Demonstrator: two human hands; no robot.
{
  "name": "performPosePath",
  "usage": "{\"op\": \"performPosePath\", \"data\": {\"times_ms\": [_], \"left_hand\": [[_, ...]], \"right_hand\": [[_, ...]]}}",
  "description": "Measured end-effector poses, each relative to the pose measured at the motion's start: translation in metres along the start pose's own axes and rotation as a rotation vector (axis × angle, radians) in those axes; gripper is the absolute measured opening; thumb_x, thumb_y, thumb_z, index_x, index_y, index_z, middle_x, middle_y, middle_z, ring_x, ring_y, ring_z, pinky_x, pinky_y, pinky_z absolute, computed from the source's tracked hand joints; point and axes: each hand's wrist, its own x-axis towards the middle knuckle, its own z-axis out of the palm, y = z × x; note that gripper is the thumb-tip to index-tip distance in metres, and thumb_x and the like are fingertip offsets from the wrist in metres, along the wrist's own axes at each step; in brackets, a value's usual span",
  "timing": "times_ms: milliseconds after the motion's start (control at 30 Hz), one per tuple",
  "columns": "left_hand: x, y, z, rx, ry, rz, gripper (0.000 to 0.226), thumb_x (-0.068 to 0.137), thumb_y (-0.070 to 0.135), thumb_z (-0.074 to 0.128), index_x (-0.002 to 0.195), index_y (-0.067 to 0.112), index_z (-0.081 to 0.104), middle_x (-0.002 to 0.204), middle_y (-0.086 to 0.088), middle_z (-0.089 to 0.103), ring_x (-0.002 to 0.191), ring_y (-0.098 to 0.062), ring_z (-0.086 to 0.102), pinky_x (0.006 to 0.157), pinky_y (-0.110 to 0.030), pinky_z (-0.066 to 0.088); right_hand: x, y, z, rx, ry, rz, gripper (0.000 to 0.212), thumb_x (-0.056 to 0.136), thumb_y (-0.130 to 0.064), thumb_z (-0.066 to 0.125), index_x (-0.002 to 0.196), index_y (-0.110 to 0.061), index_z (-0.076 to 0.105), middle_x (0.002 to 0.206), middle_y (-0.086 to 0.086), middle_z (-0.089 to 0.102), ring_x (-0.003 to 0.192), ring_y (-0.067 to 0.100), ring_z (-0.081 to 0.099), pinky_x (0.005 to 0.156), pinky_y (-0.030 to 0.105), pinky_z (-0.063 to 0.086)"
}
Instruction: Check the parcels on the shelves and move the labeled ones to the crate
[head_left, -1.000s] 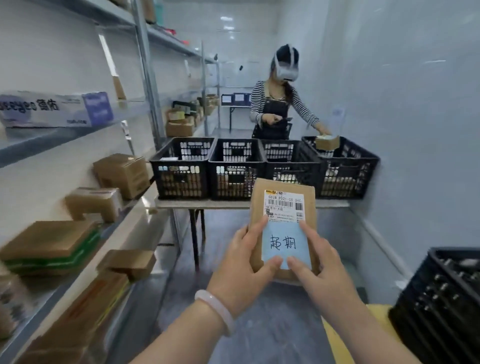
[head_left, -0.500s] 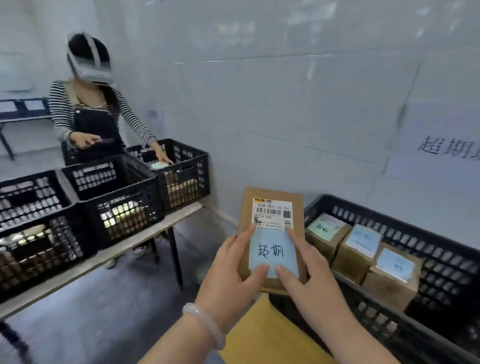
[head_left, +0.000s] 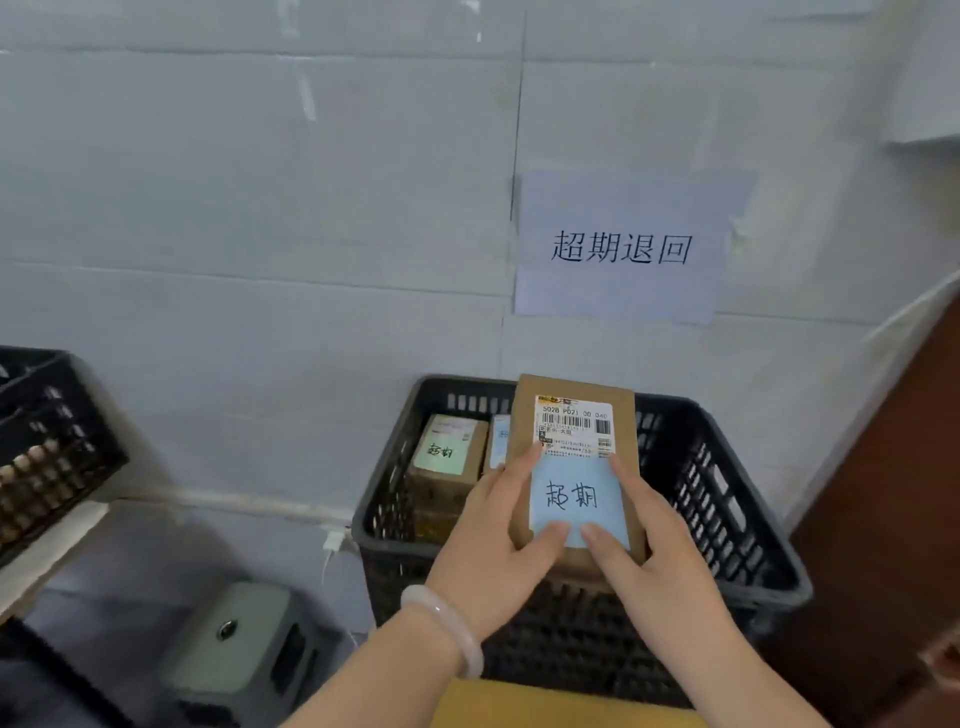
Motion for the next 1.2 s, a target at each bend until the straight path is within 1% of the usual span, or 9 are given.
{"op": "performPosePath", "data": {"times_ms": [100, 200, 267, 400, 500, 667, 900, 1033, 1200], "left_hand": [[0.040, 0.009, 0.028, -0.001, -0.102, -0.007, 0.069, 0.092, 0.041, 0.061, 0.140, 0.063, 0.018, 0.140, 0.021, 0.033, 0.121, 0.014, 0.036, 0.085, -0.001, 0.036], [0.082, 0.012, 0.057, 0.016, -0.220, -0.043, 0.073, 0.091, 0.043, 0.062, 0.146, 0.056, 0.015, 0.144, 0.017, 0.033, 0.127, 0.000, 0.038, 0.099, -0.017, 0.037], [0.108, 0.009, 0.077, 0.027, -0.279, -0.082, 0.077, 0.089, 0.046, 0.063, 0.147, 0.056, 0.014, 0.147, 0.014, 0.035, 0.130, -0.006, 0.040, 0.107, -0.030, 0.039], [0.143, -0.002, 0.111, 0.015, -0.343, -0.191, 0.080, 0.089, 0.043, 0.066, 0.149, 0.051, 0.015, 0.147, 0.010, 0.040, 0.128, -0.011, 0.043, 0.108, -0.032, 0.040], [0.160, -0.012, 0.129, 0.009, -0.393, -0.255, 0.084, 0.088, 0.041, 0.068, 0.151, 0.047, 0.013, 0.148, 0.011, 0.041, 0.129, -0.012, 0.044, 0.107, -0.032, 0.041], [0.174, -0.031, 0.146, 0.096, -0.456, -0.345, 0.084, 0.090, 0.044, 0.064, 0.154, 0.041, 0.010, 0.154, 0.006, 0.037, 0.135, -0.016, 0.041, 0.113, -0.036, 0.035], [0.187, -0.045, 0.166, 0.267, -0.457, -0.396, 0.090, 0.086, 0.047, 0.067, 0.155, 0.036, 0.011, 0.150, 0.000, 0.042, 0.131, -0.019, 0.046, 0.110, -0.033, 0.038], [0.189, -0.046, 0.174, 0.365, -0.431, -0.392, 0.087, 0.087, 0.045, 0.067, 0.155, 0.033, 0.015, 0.155, -0.007, 0.021, 0.138, -0.025, 0.036, 0.114, -0.032, 0.029], [0.189, -0.049, 0.174, 0.444, -0.430, -0.337, 0.080, 0.090, 0.043, 0.064, 0.156, 0.029, 0.020, 0.156, -0.003, 0.026, 0.141, -0.021, 0.032, 0.115, -0.033, 0.027]], "right_hand": [[0.025, 0.024, -0.027, -0.047, 0.064, 0.045, 0.062, 0.091, -0.038, 0.062, 0.139, -0.054, 0.026, 0.138, -0.023, 0.037, 0.120, -0.017, 0.033, 0.092, 0.009, 0.035], [0.050, 0.054, -0.053, -0.093, 0.086, 0.114, 0.064, 0.090, -0.044, 0.060, 0.143, -0.052, 0.026, 0.143, -0.017, 0.037, 0.130, 0.003, 0.036, 0.106, 0.036, 0.041], [0.069, 0.072, -0.066, -0.118, 0.067, 0.188, 0.065, 0.091, -0.044, 0.059, 0.146, -0.049, 0.025, 0.144, -0.012, 0.038, 0.129, 0.007, 0.038, 0.105, 0.042, 0.043], [0.100, 0.103, -0.082, -0.192, 0.014, 0.298, 0.061, 0.095, -0.037, 0.056, 0.148, -0.041, 0.027, 0.136, -0.002, 0.037, 0.104, 0.005, 0.043, 0.073, 0.014, 0.042], [0.117, 0.121, -0.088, -0.235, -0.043, 0.376, 0.060, 0.096, -0.035, 0.054, 0.149, -0.037, 0.026, 0.128, 0.001, 0.034, 0.094, 0.005, 0.042, 0.059, 0.010, 0.032], [0.132, 0.141, -0.082, -0.386, -0.166, 0.452, 0.068, 0.095, -0.040, 0.052, 0.153, -0.033, 0.017, 0.142, 0.006, 0.028, 0.103, 0.012, 0.043, 0.082, 0.023, 0.042], [0.157, 0.153, -0.073, -0.501, -0.321, 0.523, 0.077, 0.091, -0.036, 0.057, 0.154, -0.023, 0.015, 0.135, 0.008, 0.034, 0.099, 0.014, 0.045, 0.085, 0.025, 0.047], [0.162, 0.160, -0.070, -0.521, -0.404, 0.548, 0.077, 0.087, -0.039, 0.062, 0.151, -0.024, 0.024, 0.131, 0.008, 0.038, 0.102, 0.016, 0.050, 0.087, 0.024, 0.047], [0.163, 0.167, -0.064, -0.563, -0.460, 0.531, 0.073, 0.089, -0.041, 0.060, 0.150, -0.022, 0.026, 0.142, 0.008, 0.030, 0.119, 0.020, 0.045, 0.099, 0.029, 0.044]]}}
